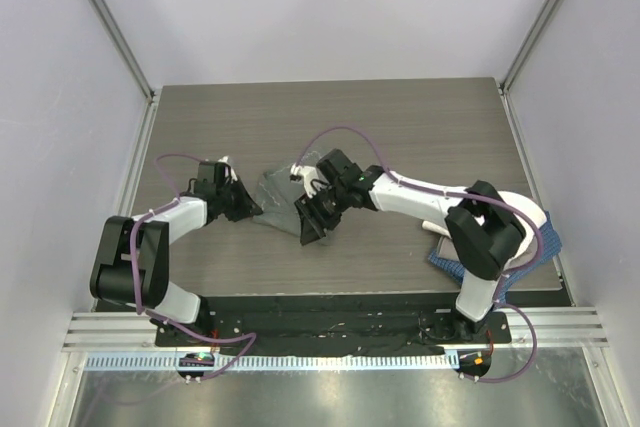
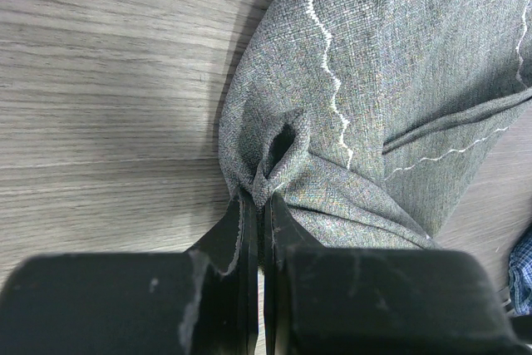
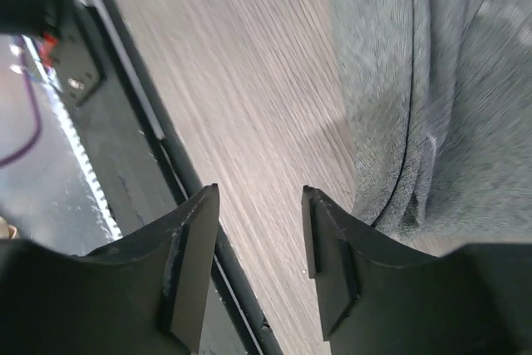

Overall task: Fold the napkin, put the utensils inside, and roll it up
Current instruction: Roll the napkin with the utensil

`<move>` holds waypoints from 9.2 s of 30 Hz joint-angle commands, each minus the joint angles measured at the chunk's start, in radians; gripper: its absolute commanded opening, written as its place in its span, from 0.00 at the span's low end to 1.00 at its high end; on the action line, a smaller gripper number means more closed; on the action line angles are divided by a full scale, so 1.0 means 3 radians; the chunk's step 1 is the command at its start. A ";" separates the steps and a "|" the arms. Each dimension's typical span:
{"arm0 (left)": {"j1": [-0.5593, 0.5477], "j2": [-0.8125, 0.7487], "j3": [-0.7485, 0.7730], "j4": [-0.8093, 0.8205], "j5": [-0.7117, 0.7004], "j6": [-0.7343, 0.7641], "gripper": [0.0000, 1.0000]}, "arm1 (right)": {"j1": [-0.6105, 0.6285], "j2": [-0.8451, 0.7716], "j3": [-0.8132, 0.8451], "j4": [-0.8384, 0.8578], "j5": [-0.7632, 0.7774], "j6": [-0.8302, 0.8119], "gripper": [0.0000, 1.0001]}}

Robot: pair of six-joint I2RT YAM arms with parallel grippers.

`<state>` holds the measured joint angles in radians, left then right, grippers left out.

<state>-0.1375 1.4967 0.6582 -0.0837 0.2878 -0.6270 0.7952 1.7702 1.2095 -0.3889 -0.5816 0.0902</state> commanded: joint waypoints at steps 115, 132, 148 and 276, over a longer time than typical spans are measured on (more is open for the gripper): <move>0.0029 -0.1185 -0.0988 0.0709 -0.0054 -0.0160 0.71 | -0.0298 0.2163 0.1634 -0.0360 -0.1370 -0.0009 0.13; 0.0029 -0.0766 -0.0875 0.0949 0.0084 -0.0047 0.16 | -0.0401 0.2332 0.1787 -0.0355 -0.1482 0.0093 0.16; 0.0029 -0.0479 -0.0262 -0.0119 0.0037 -0.0150 0.00 | -0.0100 0.0412 0.0772 0.0277 0.0458 -0.0449 0.71; 0.0070 -0.0572 -0.0323 0.0018 -0.0142 -0.0155 0.18 | 0.0554 0.0312 0.0490 0.1201 0.1921 -0.0873 0.73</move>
<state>-0.1219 1.2984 0.5190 -0.0452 0.2264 -0.6586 0.8165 1.9694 1.4929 -0.2890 -0.3649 -0.0139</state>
